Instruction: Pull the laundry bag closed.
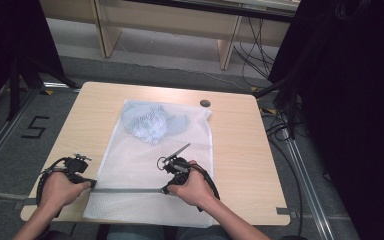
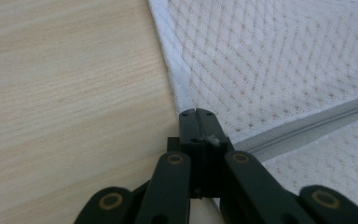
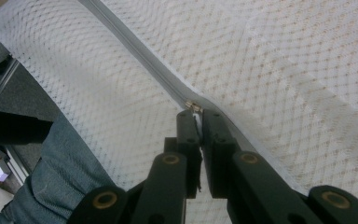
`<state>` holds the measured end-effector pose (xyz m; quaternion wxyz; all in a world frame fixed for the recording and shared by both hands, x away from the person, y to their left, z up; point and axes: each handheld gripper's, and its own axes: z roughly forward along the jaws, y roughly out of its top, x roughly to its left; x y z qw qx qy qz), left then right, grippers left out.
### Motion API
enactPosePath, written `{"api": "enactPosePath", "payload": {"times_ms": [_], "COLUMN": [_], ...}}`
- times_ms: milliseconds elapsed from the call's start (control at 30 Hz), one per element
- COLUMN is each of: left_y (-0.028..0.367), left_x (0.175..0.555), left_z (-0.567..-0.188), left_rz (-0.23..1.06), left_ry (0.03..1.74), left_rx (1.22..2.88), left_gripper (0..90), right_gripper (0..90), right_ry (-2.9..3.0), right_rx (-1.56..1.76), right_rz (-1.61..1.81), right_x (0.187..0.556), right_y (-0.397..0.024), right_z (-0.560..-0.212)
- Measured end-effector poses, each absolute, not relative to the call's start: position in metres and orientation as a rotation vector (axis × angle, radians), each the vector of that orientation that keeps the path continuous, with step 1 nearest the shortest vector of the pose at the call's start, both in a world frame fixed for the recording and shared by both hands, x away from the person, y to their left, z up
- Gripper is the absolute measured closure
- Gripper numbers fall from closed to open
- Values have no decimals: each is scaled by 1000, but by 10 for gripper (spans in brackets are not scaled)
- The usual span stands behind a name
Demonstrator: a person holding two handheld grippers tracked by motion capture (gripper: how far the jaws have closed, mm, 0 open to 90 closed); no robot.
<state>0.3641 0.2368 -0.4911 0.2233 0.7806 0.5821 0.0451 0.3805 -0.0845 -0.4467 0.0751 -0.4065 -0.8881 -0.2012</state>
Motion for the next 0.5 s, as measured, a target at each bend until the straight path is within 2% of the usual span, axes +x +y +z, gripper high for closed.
{"api": "enactPosePath", "payload": {"times_ms": [500], "left_y": [236], "left_x": [364], "left_z": [-491], "left_rz": [129], "left_ry": [1614], "left_rx": [2142], "left_gripper": [900], "right_gripper": [870], "right_ry": [-2676], "right_rx": [-1228], "right_rz": [-626], "right_x": [379], "right_y": [-95], "right_z": [-445]}}
